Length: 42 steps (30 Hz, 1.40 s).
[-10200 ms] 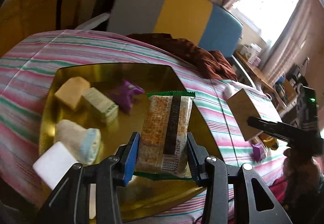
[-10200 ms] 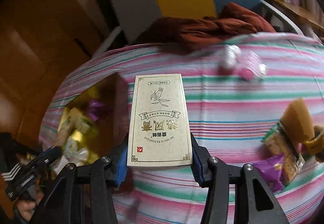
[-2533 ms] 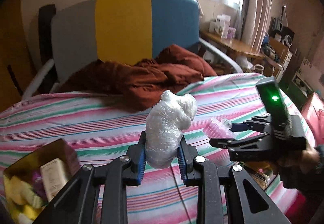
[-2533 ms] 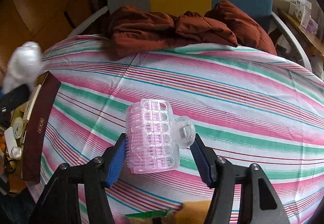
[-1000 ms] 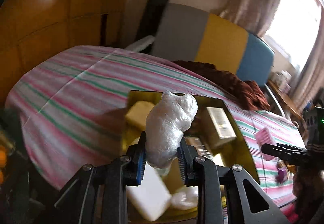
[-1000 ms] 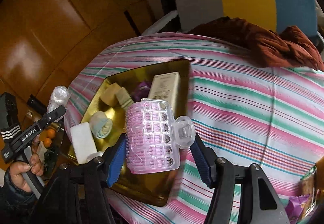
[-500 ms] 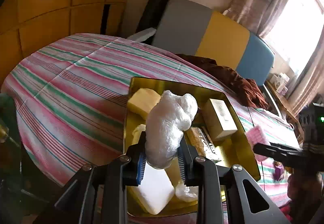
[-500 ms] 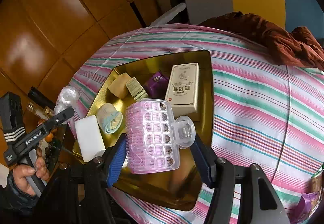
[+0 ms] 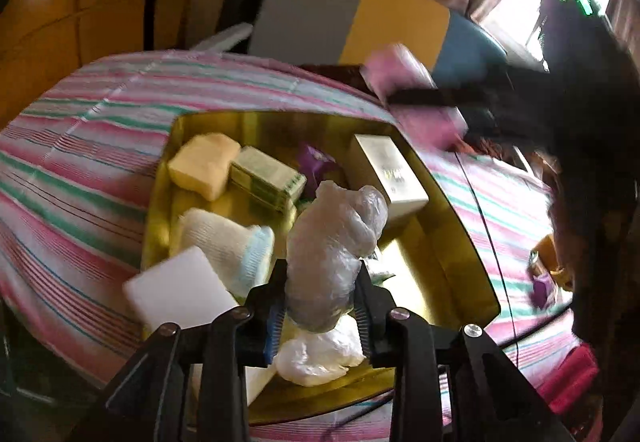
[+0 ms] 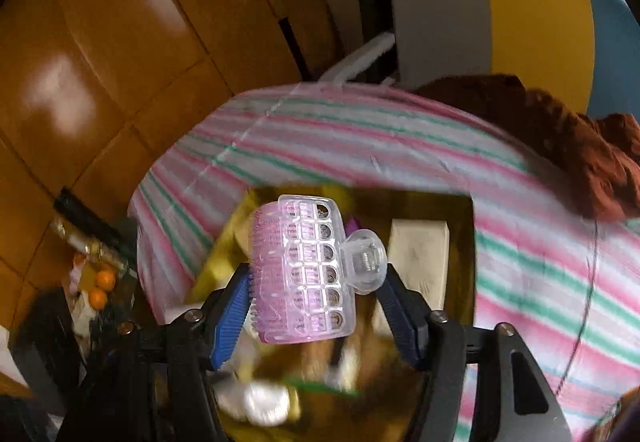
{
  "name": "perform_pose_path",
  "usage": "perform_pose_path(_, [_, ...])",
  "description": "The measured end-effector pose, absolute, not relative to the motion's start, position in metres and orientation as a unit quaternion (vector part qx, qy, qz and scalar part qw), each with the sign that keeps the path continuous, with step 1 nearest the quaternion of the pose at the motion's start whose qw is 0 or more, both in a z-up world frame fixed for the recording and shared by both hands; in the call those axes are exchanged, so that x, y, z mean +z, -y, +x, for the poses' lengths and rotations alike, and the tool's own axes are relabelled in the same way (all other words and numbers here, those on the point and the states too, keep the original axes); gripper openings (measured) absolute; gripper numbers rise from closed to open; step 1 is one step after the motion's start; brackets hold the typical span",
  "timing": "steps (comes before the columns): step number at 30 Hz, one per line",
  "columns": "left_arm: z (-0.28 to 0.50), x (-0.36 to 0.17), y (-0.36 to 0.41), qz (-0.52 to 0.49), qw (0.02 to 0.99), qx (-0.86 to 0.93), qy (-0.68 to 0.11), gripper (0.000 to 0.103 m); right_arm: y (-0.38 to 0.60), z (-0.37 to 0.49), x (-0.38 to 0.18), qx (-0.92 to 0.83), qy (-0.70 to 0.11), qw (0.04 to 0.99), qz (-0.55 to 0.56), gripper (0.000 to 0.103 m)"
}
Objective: Organize objects
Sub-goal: 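Carry the hair roller and plastic bag to the gold tray and release both, then move both grippers back toward the remaining sponge and purple packet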
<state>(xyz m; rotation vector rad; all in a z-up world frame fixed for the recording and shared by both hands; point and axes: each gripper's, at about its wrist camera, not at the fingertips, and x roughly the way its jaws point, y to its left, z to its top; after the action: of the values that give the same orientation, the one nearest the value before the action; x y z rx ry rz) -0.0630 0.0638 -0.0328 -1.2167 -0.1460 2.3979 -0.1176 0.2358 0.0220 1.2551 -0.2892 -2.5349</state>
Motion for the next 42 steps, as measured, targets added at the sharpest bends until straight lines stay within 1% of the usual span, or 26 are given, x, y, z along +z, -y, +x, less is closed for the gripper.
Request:
perform_pose_path(1, [-0.063,-0.035,-0.065,-0.444,0.225,0.865,0.054,0.035,-0.234,-0.126,0.023,-0.882,0.103,0.143,0.438,0.071])
perform_pose_path(2, [-0.063,-0.037,-0.065,-0.447,0.225,0.864,0.055,0.04,-0.234,-0.131,0.023,-0.882,0.104,0.136,0.438,0.076])
perform_pose_path(3, [-0.061,-0.038,-0.064,-0.447,0.221,0.865,0.054,0.046,-0.234,-0.135,0.023,-0.883,0.106,0.127,0.439,0.077])
perform_pose_path(4, [-0.061,-0.038,-0.063,-0.445,0.218,0.867,0.053,0.047,-0.235,-0.135,0.022,-0.883,0.11,0.126,0.438,0.077])
perform_pose_path(10, [-0.062,-0.036,-0.058,-0.438,0.212,0.872,0.056,0.049,-0.248,-0.123,0.008,-0.874,0.14,0.124,0.447,0.077])
perform_pose_path(13, [-0.061,-0.031,-0.057,-0.427,0.212,0.877,0.052,0.052,-0.252,-0.113,0.002,-0.872,0.15,0.119,0.451,0.077])
perform_pose_path(18, [-0.06,-0.022,-0.053,-0.413,0.206,0.886,0.05,0.055,-0.256,-0.096,-0.003,-0.873,0.154,0.105,0.451,0.077])
perform_pose_path(21, [-0.058,-0.015,-0.051,-0.402,0.201,0.892,0.051,0.059,-0.254,-0.086,-0.003,-0.875,0.148,0.099,0.449,0.077])
perform_pose_path(25, [-0.056,-0.006,-0.05,-0.391,0.197,0.898,0.049,0.062,-0.252,-0.072,-0.003,-0.88,0.136,0.089,0.446,0.077])
perform_pose_path(30, [-0.053,0.0,-0.049,-0.38,0.187,0.905,0.042,0.069,-0.249,-0.057,-0.005,-0.884,0.121,0.079,0.445,0.077])
perform_pose_path(34, [-0.048,0.005,-0.049,-0.369,0.179,0.911,0.032,0.07,-0.245,-0.047,-0.005,-0.886,0.108,0.075,0.444,0.077])
perform_pose_path(42, [-0.042,0.009,-0.051,-0.358,0.164,0.919,0.018,0.075,-0.244,-0.031,-0.008,-0.89,0.098,0.059,0.44,0.078])
